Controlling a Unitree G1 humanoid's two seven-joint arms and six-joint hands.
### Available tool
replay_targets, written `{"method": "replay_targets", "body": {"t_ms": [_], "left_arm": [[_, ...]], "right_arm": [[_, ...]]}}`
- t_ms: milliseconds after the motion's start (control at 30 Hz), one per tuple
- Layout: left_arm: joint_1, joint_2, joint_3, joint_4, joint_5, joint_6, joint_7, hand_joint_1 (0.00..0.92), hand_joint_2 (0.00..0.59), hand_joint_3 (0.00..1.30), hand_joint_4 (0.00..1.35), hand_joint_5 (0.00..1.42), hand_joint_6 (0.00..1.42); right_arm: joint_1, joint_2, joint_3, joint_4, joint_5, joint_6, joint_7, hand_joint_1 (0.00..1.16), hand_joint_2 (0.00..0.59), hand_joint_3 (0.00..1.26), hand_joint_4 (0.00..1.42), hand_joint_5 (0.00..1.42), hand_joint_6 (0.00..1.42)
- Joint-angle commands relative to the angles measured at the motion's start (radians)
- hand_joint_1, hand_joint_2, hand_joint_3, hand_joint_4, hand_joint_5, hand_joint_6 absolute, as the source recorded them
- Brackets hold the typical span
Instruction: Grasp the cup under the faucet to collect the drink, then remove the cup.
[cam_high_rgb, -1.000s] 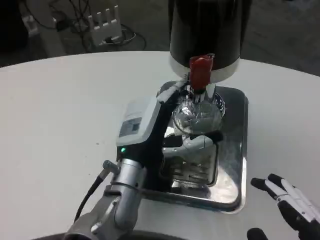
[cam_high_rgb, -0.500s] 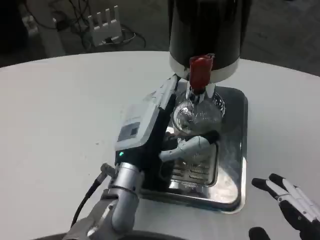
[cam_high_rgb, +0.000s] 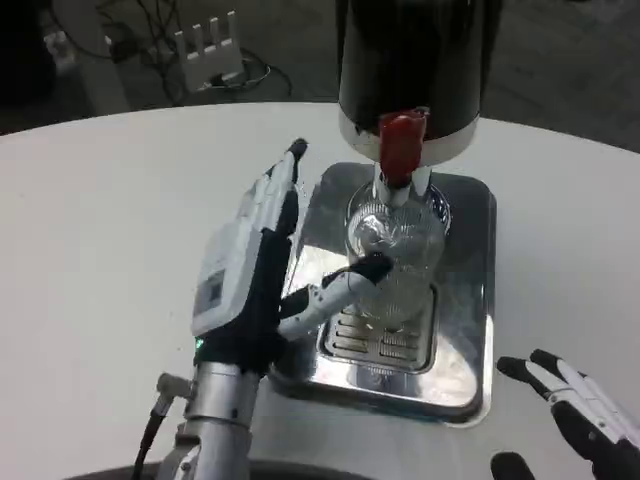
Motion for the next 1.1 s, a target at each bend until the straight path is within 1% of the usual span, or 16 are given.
{"method": "replay_targets", "body": {"t_ms": [33, 133, 233, 300, 367, 433, 567, 600, 700, 767, 800, 900, 933, 1100], "left_arm": [[0.118, 0.001, 0.056, -0.237, -0.060, 0.027, -0.069, 0.000, 0.012, 0.00, 0.00, 0.03, 0.03], [0.185, -0.006, 0.089, -0.396, -0.098, 0.065, -0.133, 0.000, 0.026, 0.02, 0.01, 0.07, 0.05], [0.224, -0.014, 0.116, -0.540, -0.141, 0.102, -0.199, 0.000, 0.030, 0.05, 0.07, 0.10, 0.08], [0.232, -0.025, 0.133, -0.600, -0.178, 0.138, -0.245, 0.000, 0.052, 0.10, 0.11, 0.15, 0.11], [0.224, -0.037, 0.155, -0.647, -0.246, 0.173, -0.303, 0.004, 0.069, 0.13, 0.14, 0.19, 0.16], [0.204, -0.039, 0.172, -0.682, -0.305, 0.213, -0.362, 0.000, 0.080, 0.16, 0.16, 0.22, 0.19], [0.168, -0.041, 0.194, -0.718, -0.382, 0.280, -0.449, 0.000, 0.109, 0.20, 0.21, 0.27, 0.22], [0.160, -0.043, 0.200, -0.724, -0.396, 0.292, -0.464, 0.000, 0.112, 0.23, 0.25, 0.30, 0.26], [0.127, -0.039, 0.208, -0.729, -0.385, 0.289, -0.482, 0.009, 0.102, 0.33, 0.38, 0.42, 0.41], [0.103, -0.041, 0.206, -0.735, -0.364, 0.280, -0.482, 0.027, 0.100, 0.38, 0.43, 0.47, 0.46], [0.090, -0.046, 0.204, -0.740, -0.363, 0.287, -0.483, 0.026, 0.096, 0.39, 0.44, 0.49, 0.47], [0.058, -0.054, 0.206, -0.744, -0.369, 0.310, -0.489, 0.024, 0.095, 0.40, 0.46, 0.51, 0.50], [0.040, -0.052, 0.207, -0.740, -0.372, 0.321, -0.498, 0.024, 0.090, 0.39, 0.45, 0.51, 0.50], [-0.048, -0.024, 0.203, -0.693, -0.427, 0.372, -0.607, 0.024, 0.089, 0.27, 0.33, 0.42, 0.41]], "right_arm": [[0.015, -0.009, 0.001, -0.015, 0.000, 0.012, -0.020, 0.25, 0.502, 0.13, 0.02, 0.00, 0.00], [0.018, -0.015, 0.010, -0.015, -0.005, 0.013, -0.024, 0.25, 0.502, 0.13, 0.02, 0.00, 0.00], [0.018, -0.017, 0.016, -0.015, -0.006, 0.010, -0.031, 0.25, 0.502, 0.13, 0.02, 0.00, 0.00], [0.020, -0.018, 0.016, -0.015, -0.005, 0.009, -0.035, 0.25, 0.502, 0.13, 0.02, 0.00, 0.00], [0.026, -0.020, 0.018, -0.015, -0.002, 0.008, -0.040, 0.25, 0.502, 0.13, 0.02, 0.00, 0.00], [0.030, -0.020, 0.021, -0.015, -0.002, 0.008, -0.047, 0.25, 0.504, 0.13, 0.02, 0.00, 0.00], [0.027, -0.020, 0.028, -0.015, -0.003, 0.012, -0.053, 0.25, 0.506, 0.13, 0.02, 0.00, 0.00], [0.026, -0.021, 0.030, -0.015, -0.004, 0.013, -0.053, 0.25, 0.506, 0.13, 0.02, 0.00, 0.00], [0.024, -0.025, 0.033, -0.015, -0.008, 0.014, -0.052, 0.25, 0.506, 0.13, 0.02, 0.00, 0.00], [0.020, -0.027, 0.027, -0.015, -0.004, 0.015, -0.051, 0.25, 0.506, 0.13, 0.02, 0.00, 0.00], [0.020, -0.027, 0.023, -0.015, -0.001, 0.015, -0.051, 0.25, 0.506, 0.13, 0.02, 0.00, 0.00], [0.024, -0.029, 0.017, -0.015, 0.004, 0.017, -0.053, 0.25, 0.506, 0.13, 0.02, 0.00, 0.00], [0.026, -0.029, 0.015, -0.015, 0.006, 0.017, -0.054, 0.25, 0.506, 0.13, 0.02, 0.00, 0.00], [0.029, -0.029, 0.011, -0.015, 0.013, 0.016, -0.058, 0.25, 0.507, 0.13, 0.03, 0.00, 0.00]]}}
